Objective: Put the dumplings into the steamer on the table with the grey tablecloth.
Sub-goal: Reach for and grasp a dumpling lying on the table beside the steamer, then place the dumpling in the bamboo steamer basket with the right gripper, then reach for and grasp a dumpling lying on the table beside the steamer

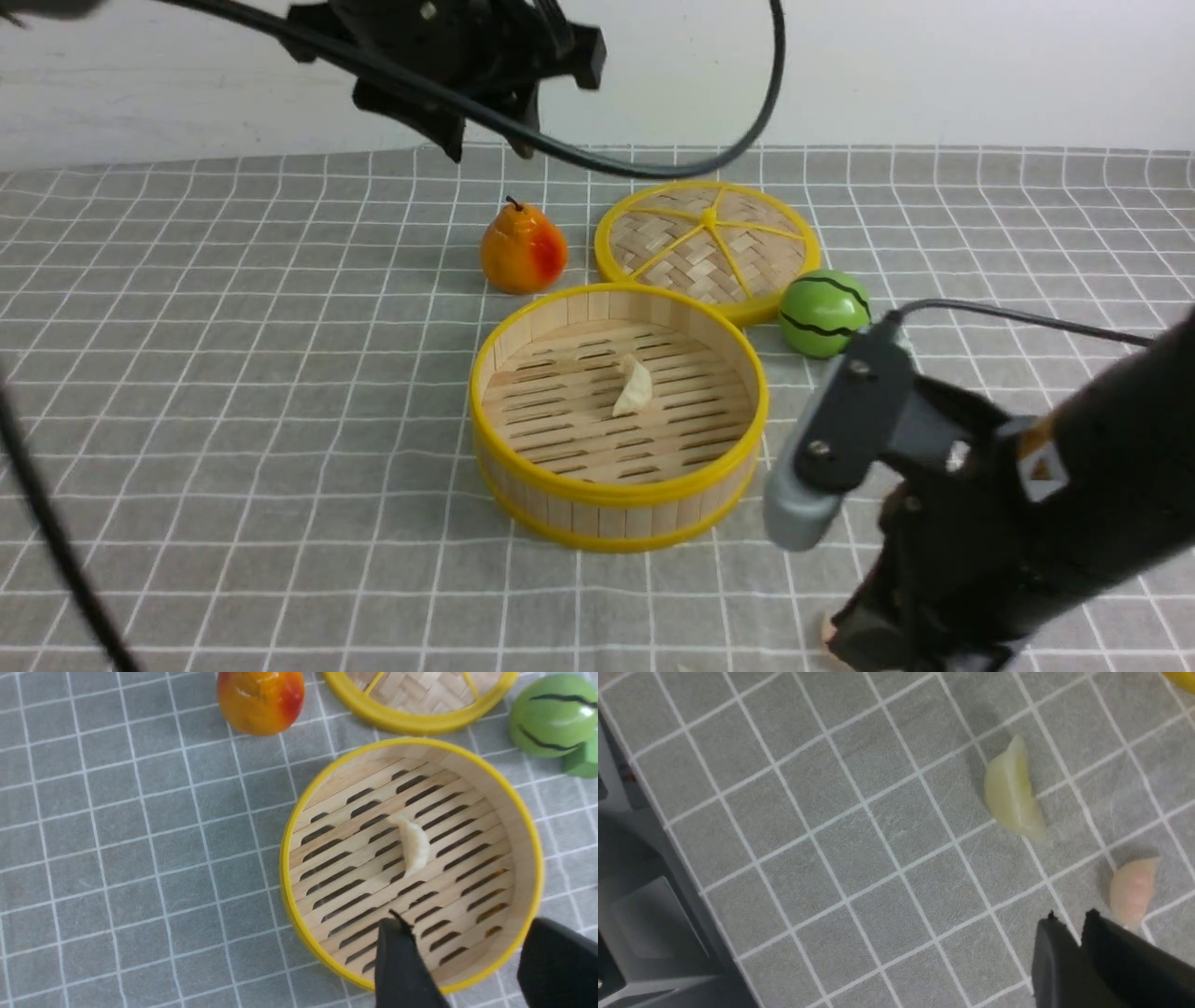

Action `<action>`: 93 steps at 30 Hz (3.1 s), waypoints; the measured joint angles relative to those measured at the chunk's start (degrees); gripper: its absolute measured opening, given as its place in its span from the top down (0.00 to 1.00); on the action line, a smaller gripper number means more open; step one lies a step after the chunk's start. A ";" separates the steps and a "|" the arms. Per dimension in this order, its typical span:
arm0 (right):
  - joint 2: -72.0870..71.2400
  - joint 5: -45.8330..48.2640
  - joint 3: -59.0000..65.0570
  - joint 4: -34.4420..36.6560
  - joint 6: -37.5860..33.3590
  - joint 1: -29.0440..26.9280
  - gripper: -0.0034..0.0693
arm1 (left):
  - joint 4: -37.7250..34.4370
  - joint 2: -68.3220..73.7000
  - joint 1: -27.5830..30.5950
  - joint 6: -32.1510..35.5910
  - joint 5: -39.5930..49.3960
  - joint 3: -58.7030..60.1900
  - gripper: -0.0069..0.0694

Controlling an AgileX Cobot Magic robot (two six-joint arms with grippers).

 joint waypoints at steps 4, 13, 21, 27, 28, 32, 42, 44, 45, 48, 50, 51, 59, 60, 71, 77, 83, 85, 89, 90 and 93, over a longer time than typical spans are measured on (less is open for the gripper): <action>7.11 -2.16 -2.96 -2.90 1.67 2.98 0.69 | -0.16 -9.31 0.00 0.08 0.00 6.50 0.63; 20.66 -10.52 -3.72 -4.50 2.05 4.37 0.27 | -1.08 -34.31 0.00 -0.23 0.00 33.32 0.82; 27.58 -16.72 -3.90 -4.70 2.05 4.37 0.33 | -3.40 -52.18 0.00 -1.70 0.00 55.93 0.83; 28.85 -16.89 -4.09 -4.58 2.05 4.37 0.62 | -4.41 -62.19 0.00 -1.70 0.00 65.22 0.83; 28.85 -16.47 -4.35 -4.58 2.05 4.37 0.62 | -4.41 -62.97 0.00 -1.70 0.00 65.87 0.83; 28.30 -11.24 -8.34 -4.58 3.51 4.37 0.62 | -4.45 -67.00 0.00 -1.70 -0.06 66.85 0.83; 28.73 -9.90 -30.91 -4.53 14.87 2.28 0.63 | -4.27 -68.34 0.00 -1.70 -1.25 66.95 0.81; 31.51 -13.66 -34.32 -4.59 17.37 1.32 0.63 | -4.27 -68.34 0.00 -1.70 -2.14 66.95 0.81; 33.23 -15.56 -35.62 -4.59 18.32 0.93 0.63 | -4.27 -68.34 0.00 -1.70 -2.46 66.95 0.81; 38.59 -19.71 -38.35 -4.75 19.90 0.14 0.63 | -4.27 -68.34 0.00 -1.70 -2.63 66.95 0.81; 41.94 -21.68 -39.66 -4.83 20.96 -0.50 0.63 | -4.27 -68.34 0.00 -1.70 -2.63 66.95 0.80; 43.60 -22.46 -40.23 -4.83 21.71 -0.88 0.63 | -4.27 -68.34 0.00 -1.70 -2.57 66.95 0.80; 48.85 -23.30 -43.35 -5.30 27.63 -4.28 0.57 | -4.27 -68.34 0.00 -1.70 -2.44 66.95 0.79; 48.80 -23.13 -43.48 -5.37 27.76 -4.41 0.51 | -4.27 -68.34 0.00 -1.70 -2.44 66.95 0.79; 40.77 4.39 -49.65 -5.88 22.29 -4.59 0.18 | -4.45 -68.34 0.00 -1.70 -2.44 66.95 0.79; 30.63 14.24 -43.33 -6.28 16.07 -4.59 0.22 | -4.45 -68.34 0.00 -1.70 -2.49 66.95 0.79; 20.59 11.55 -22.21 -7.24 14.44 -4.89 0.30 | -4.50 -68.34 0.00 -1.70 -2.49 66.95 0.78; 18.36 7.90 -13.95 -7.70 14.44 -5.81 0.31 | -4.71 -68.34 0.00 -1.70 -2.49 66.95 0.78; 18.13 -0.43 -3.99 -8.16 15.37 -9.16 0.31 | -5.59 -68.34 0.00 -1.70 -2.49 66.95 0.77; 18.47 -3.04 -2.06 -8.16 15.44 -10.03 0.31 | -5.74 -68.34 0.00 -1.70 -2.49 66.95 0.77; 20.49 -9.86 1.23 -7.68 15.55 -10.97 0.31 | -5.94 -68.34 0.00 -1.70 -2.49 66.95 0.77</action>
